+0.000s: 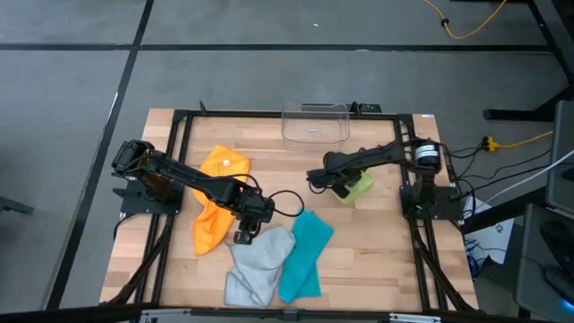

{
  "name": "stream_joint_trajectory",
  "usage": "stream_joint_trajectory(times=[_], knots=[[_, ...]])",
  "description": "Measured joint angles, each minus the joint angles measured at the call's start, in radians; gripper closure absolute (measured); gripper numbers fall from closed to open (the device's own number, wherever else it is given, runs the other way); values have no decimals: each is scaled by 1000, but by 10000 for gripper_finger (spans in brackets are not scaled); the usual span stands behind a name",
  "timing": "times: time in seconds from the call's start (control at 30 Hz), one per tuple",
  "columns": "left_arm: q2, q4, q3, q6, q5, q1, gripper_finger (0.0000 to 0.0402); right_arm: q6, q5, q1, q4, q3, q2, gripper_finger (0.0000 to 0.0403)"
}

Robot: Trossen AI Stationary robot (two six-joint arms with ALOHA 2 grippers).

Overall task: Fold microfiber towels
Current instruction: Fold the green microfiber towel

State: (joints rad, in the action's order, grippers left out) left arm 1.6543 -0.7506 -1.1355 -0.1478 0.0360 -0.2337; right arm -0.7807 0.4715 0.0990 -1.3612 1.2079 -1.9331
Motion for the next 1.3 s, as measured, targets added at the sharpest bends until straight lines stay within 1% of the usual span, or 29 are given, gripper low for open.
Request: stream_joint_trajectory(times=[0.13, 0.2, 0.3, 0.4, 0.47, 0.53, 0.63, 0.7, 0.8, 0.87, 0.97, 1.03, 1.13, 1.3], knots=[[0, -1, 0, -3, 0, 0, 296, -56, 30, -17, -95, 1, 144, 256], [0, -2, 0, -6, 0, 0, 296, -82, 28, -40, -101, 0, 231, 256], [0, -1, 0, -9, 0, 0, 296, -106, 23, -88, -73, -20, 365, 256], [0, 0, 0, -10, 3, 0, 296, -118, 20, -150, 17, -80, 503, 256], [0, 0, 0, -10, 4, 0, 296, -144, 16, -203, 104, -151, 597, 256], [0, 0, 0, -9, 5, 0, 296, -187, 27, -262, 221, -251, 690, 256], [0, 3, 0, -8, 5, 0, 296, -275, 94, -332, 480, -435, 800, 256], [0, 4, 0, -8, -3, 0, 296, -318, 159, -355, 684, -564, 835, 256], [0, 5, 0, -7, -28, 0, 296, -339, 244, -357, 1033, -747, 827, 256], [0, 10, 0, -7, -40, 0, 296, -336, 303, -349, 1260, -855, 789, 256], [0, 26, 0, -7, -55, 0, 296, -338, 372, -330, 1472, -970, 717, 256], [0, 39, 0, -7, -56, 0, 296, -336, 404, -319, 1560, -1004, 670, 256], [0, 58, 0, -7, -56, 0, 296, -305, 437, -312, 1625, -1014, 598, 256], [0, 81, -1, 1, -57, 0, 296, -96, 453, -308, 1653, -925, 485, 256]])
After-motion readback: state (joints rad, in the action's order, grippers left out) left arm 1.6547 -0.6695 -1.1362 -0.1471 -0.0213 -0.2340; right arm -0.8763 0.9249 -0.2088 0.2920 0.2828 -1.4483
